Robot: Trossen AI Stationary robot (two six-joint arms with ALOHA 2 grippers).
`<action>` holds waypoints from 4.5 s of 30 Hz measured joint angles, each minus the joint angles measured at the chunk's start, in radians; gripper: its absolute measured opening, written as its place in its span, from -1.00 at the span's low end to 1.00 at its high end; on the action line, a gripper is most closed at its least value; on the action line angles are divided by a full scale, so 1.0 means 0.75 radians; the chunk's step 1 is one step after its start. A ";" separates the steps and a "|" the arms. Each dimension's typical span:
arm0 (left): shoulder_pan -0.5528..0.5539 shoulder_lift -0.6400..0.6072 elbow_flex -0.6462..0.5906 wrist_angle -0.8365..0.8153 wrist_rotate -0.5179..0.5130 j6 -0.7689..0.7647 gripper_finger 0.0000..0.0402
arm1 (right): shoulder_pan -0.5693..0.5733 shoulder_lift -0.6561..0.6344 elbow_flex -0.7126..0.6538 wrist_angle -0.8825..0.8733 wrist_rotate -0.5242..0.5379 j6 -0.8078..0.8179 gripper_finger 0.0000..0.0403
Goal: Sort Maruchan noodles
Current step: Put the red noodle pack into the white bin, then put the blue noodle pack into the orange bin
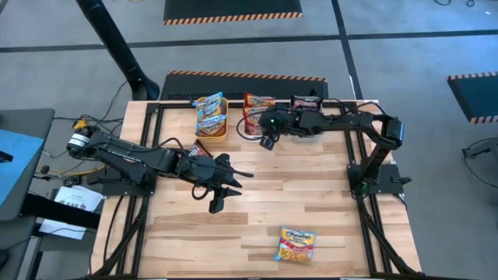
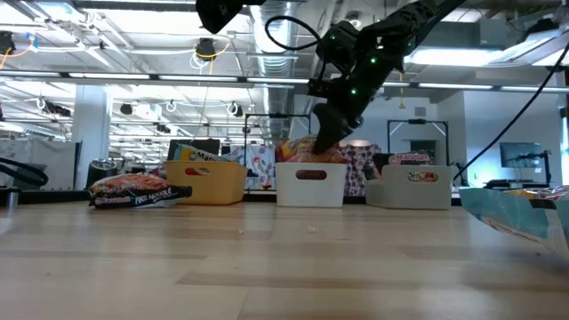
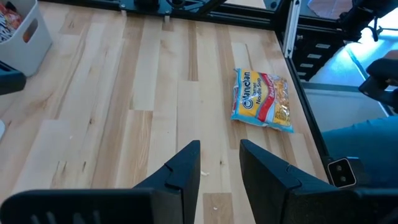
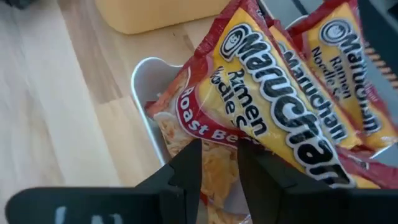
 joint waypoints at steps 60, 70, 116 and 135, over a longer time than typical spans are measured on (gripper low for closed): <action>0.000 -0.001 0.000 0.010 0.000 0.021 -0.50 | -0.036 0.111 0.309 -0.557 -0.160 0.550 -0.39; 0.000 -0.001 0.000 0.010 0.000 0.021 -0.50 | -0.053 0.111 0.324 -0.643 -0.099 0.528 -0.42; 0.000 -0.001 0.000 -0.024 0.001 -0.030 -0.50 | -0.054 0.180 0.530 -0.976 -0.137 0.451 -0.42; 0.000 -0.001 0.000 -0.082 0.001 -0.091 -0.50 | 0.290 0.035 0.577 -1.418 -0.139 0.393 -0.42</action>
